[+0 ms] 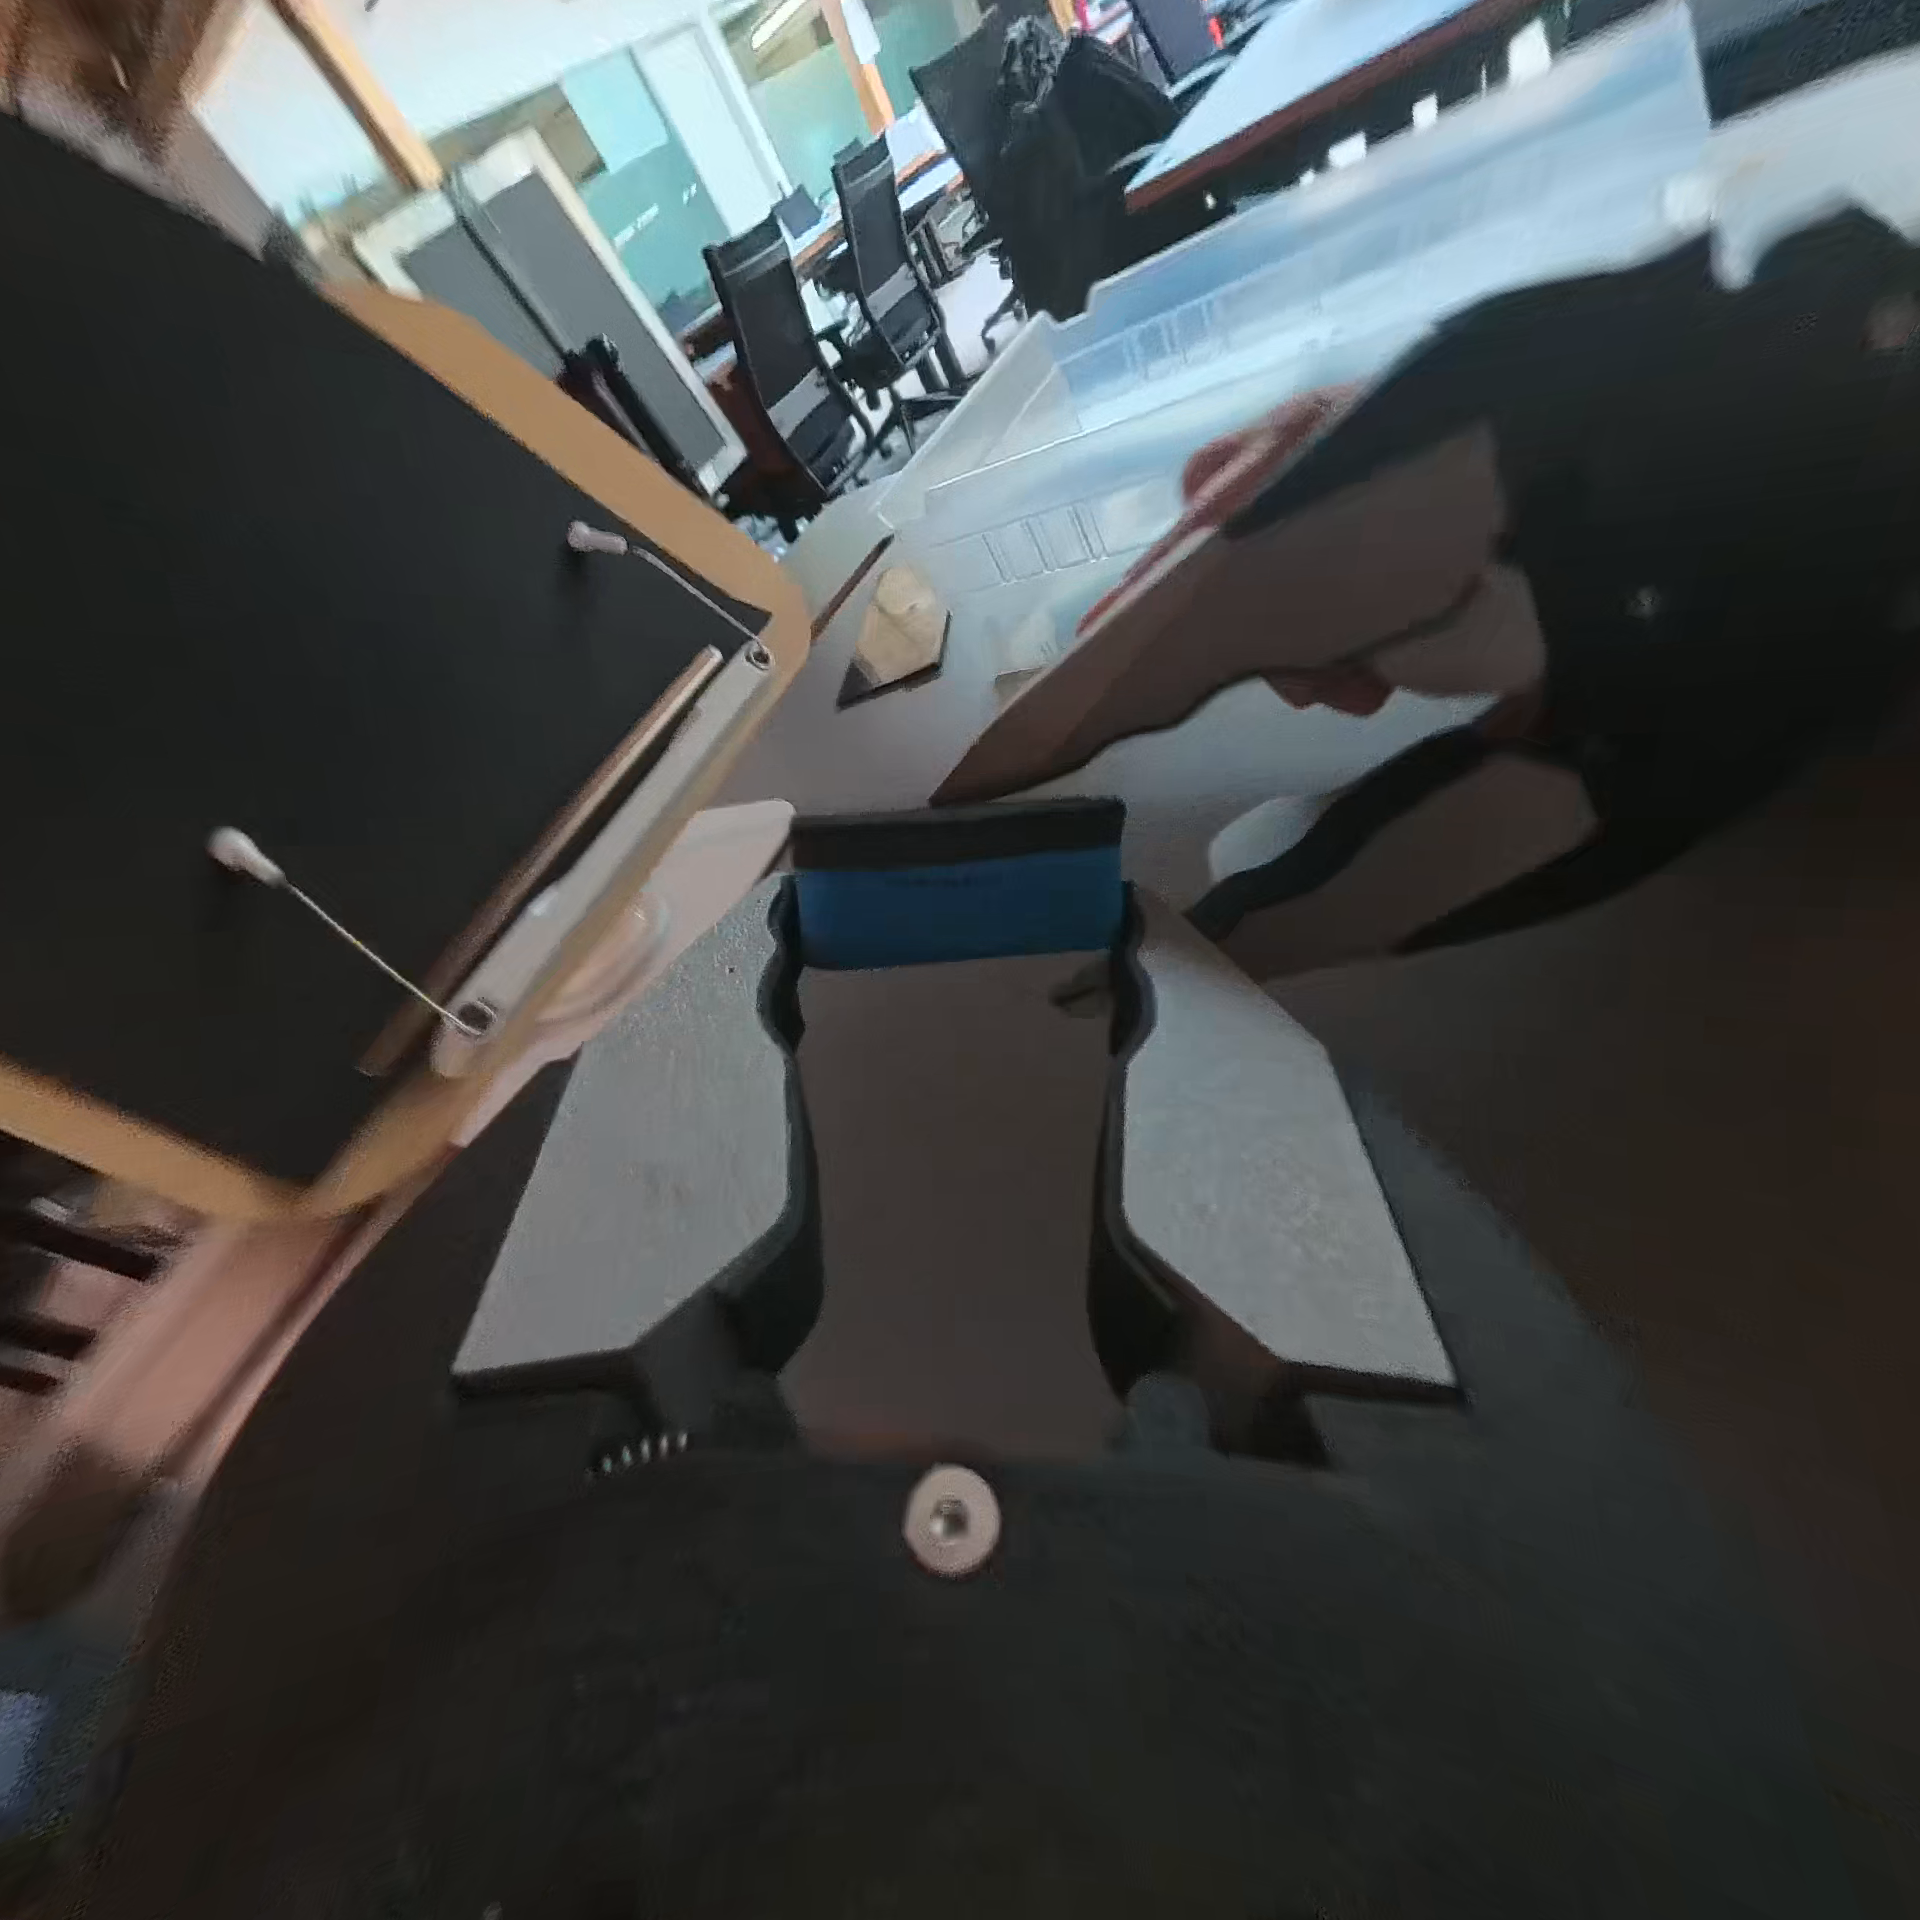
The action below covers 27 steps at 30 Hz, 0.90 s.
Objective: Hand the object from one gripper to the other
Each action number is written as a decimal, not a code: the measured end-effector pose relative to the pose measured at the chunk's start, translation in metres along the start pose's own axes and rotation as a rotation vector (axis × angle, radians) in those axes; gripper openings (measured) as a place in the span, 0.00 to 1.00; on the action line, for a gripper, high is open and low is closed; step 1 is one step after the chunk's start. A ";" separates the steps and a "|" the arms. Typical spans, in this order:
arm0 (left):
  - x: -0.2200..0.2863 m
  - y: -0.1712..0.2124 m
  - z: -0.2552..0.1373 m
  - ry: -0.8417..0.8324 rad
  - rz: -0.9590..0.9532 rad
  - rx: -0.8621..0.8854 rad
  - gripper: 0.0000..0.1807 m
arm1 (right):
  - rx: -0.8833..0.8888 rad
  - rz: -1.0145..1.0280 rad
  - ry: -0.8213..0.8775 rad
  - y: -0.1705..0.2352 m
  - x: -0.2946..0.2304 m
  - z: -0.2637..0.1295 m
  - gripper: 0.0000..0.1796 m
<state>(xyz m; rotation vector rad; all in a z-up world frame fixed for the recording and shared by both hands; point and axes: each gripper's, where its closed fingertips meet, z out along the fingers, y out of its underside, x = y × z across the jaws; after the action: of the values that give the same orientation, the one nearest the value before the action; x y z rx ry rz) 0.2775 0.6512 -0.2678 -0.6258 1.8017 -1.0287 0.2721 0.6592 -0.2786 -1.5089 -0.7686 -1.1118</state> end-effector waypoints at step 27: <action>0.043 -0.064 -0.023 -0.054 0.456 0.345 0.31 | 0.580 1.592 -0.954 -0.051 0.040 -0.065 0.14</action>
<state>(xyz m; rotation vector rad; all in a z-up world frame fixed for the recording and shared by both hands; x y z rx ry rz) 0.2373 0.5934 -0.2286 -0.0258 1.5683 -0.9599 0.2247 0.6049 -0.2227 -1.4426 -0.1904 0.9842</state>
